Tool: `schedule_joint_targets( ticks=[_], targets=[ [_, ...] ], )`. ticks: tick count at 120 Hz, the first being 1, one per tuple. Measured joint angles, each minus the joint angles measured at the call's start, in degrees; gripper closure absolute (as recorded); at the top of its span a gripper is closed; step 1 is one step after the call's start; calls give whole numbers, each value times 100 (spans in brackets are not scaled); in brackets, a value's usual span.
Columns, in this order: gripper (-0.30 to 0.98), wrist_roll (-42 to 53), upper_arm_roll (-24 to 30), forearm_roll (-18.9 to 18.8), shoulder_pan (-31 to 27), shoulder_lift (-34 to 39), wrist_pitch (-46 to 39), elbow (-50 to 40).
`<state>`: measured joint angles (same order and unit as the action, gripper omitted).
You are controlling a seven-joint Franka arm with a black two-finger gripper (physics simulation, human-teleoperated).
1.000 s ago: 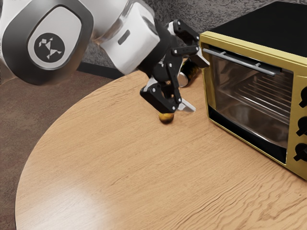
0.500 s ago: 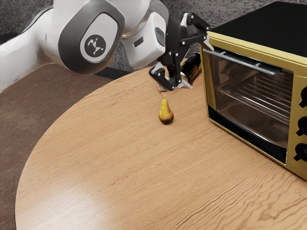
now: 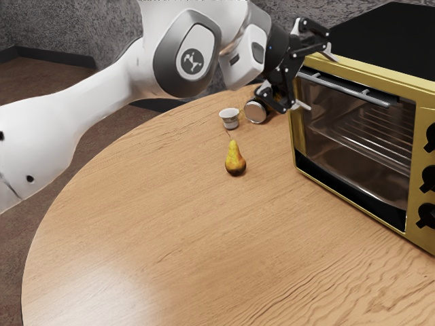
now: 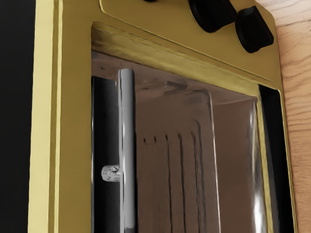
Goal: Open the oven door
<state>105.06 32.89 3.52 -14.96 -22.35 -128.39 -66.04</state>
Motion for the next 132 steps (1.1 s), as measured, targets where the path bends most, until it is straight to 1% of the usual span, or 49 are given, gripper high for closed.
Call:
schedule_joint_targets(
  ticks=[26,48,58,76,132],
  targets=[
    [0,206,-32,-119,27,-111,80,74],
    [0,295,-35,-204,48,-388,132,157],
    [0,277,-37,-409,270,-624,145,444],
    [0,234,-44,-587,331,-710,165,515],
    [-1,38,-136,-662,334,-767,185,485]
  ],
)
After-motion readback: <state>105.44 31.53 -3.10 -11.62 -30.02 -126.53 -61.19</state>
